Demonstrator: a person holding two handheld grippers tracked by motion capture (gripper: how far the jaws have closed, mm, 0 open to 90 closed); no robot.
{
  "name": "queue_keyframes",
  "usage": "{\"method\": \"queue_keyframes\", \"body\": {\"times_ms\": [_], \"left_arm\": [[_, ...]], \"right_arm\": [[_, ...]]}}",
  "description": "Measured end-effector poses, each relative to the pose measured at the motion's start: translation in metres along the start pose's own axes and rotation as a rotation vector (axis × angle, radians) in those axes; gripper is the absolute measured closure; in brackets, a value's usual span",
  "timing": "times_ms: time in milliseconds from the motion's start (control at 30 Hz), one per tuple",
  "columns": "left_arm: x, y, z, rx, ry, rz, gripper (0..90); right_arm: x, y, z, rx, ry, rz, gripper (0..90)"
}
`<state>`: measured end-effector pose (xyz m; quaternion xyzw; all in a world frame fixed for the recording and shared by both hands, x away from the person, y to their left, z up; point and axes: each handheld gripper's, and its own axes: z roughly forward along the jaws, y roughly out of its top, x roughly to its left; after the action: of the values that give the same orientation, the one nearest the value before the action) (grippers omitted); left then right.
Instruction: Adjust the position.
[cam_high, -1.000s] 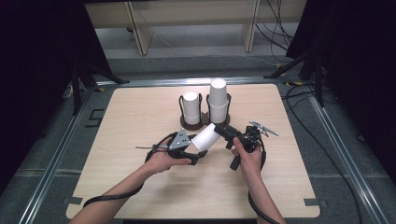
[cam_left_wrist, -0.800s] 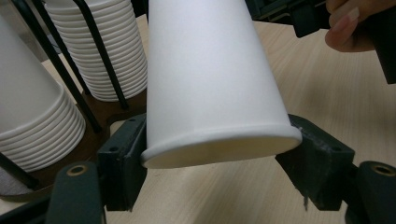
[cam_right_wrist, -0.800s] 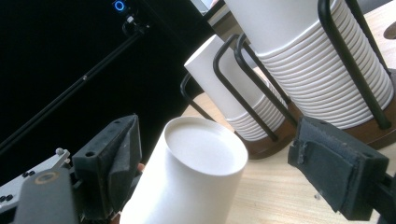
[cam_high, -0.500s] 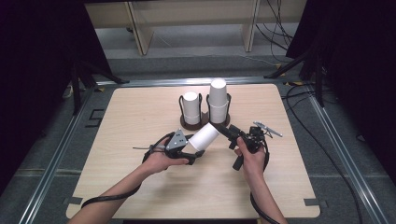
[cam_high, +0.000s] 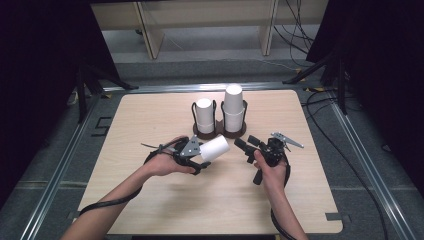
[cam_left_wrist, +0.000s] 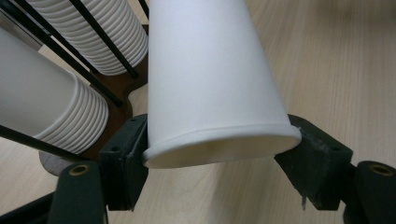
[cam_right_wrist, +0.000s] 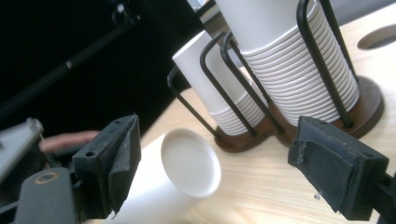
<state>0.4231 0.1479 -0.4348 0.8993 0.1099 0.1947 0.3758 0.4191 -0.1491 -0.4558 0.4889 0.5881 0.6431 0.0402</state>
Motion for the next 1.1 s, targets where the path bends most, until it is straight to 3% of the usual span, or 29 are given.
{"method": "queue_keyframes", "body": {"times_ms": [100, 133, 167, 233, 367, 400, 467, 600, 667, 800, 933, 967, 1033, 1067, 1100], "left_arm": [[0.006, 0.002, -0.005, 0.034, -0.022, 0.038, 27.8], [0.009, 0.003, -0.007, 0.053, -0.035, 0.076, 27.7], [0.009, 0.003, -0.007, 0.053, -0.035, 0.076, 27.6], [0.012, 0.004, -0.010, 0.087, -0.037, 0.119, 27.6], [0.016, 0.005, -0.011, 0.127, -0.040, 0.146, 27.7], [0.018, 0.006, -0.012, 0.148, -0.058, 0.152, 27.7], [0.019, 0.006, -0.012, 0.166, -0.056, 0.165, 27.8], [0.023, 0.009, -0.014, 0.212, -0.074, 0.198, 28.1], [0.024, 0.011, -0.015, 0.252, -0.070, 0.240, 28.2], [0.024, 0.014, -0.015, 0.299, -0.076, 0.280, 28.3], [0.025, 0.019, -0.016, 0.350, -0.081, 0.324, 28.5], [0.027, 0.022, -0.016, 0.374, -0.088, 0.340, 28.5], [0.027, 0.024, -0.017, 0.387, -0.094, 0.348, 28.5], [0.027, 0.025, -0.017, 0.394, -0.098, 0.351, 28.5], [0.027, 0.026, -0.017, 0.408, -0.105, 0.359, 28.6]], "right_arm": [[0.001, 0.000, 0.000, -0.003, -0.001, -0.016, 17.3], [0.002, -0.001, -0.002, 0.008, -0.028, -0.047, 17.3], [0.002, -0.001, -0.002, 0.008, -0.028, -0.047, 17.3], [0.002, -0.002, -0.002, 0.017, -0.039, -0.083, 17.7], [0.004, -0.003, -0.003, 0.023, -0.036, -0.115, 17.7], [0.005, -0.004, -0.003, 0.025, -0.027, -0.100, 17.7], [0.005, -0.004, -0.004, 0.036, -0.051, -0.135, 17.8], [0.007, -0.005, -0.003, 0.036, -0.038, -0.173, 18.0], [0.011, -0.006, -0.003, 0.057, -0.040, -0.198, 18.7], [0.016, -0.008, -0.002, 0.077, -0.038, -0.253, 19.1], [0.020, -0.011, 0.001, 0.104, -0.037, -0.278, 19.9], [0.022, -0.013, 0.002, 0.118, -0.044, -0.318, 20.6], [0.022, -0.013, 0.002, 0.129, -0.042, -0.331, 20.9], [0.023, -0.014, 0.003, 0.136, -0.056, -0.378, 21.3], [0.024, -0.016, 0.005, 0.139, -0.047, -0.389, 21.7]]}}
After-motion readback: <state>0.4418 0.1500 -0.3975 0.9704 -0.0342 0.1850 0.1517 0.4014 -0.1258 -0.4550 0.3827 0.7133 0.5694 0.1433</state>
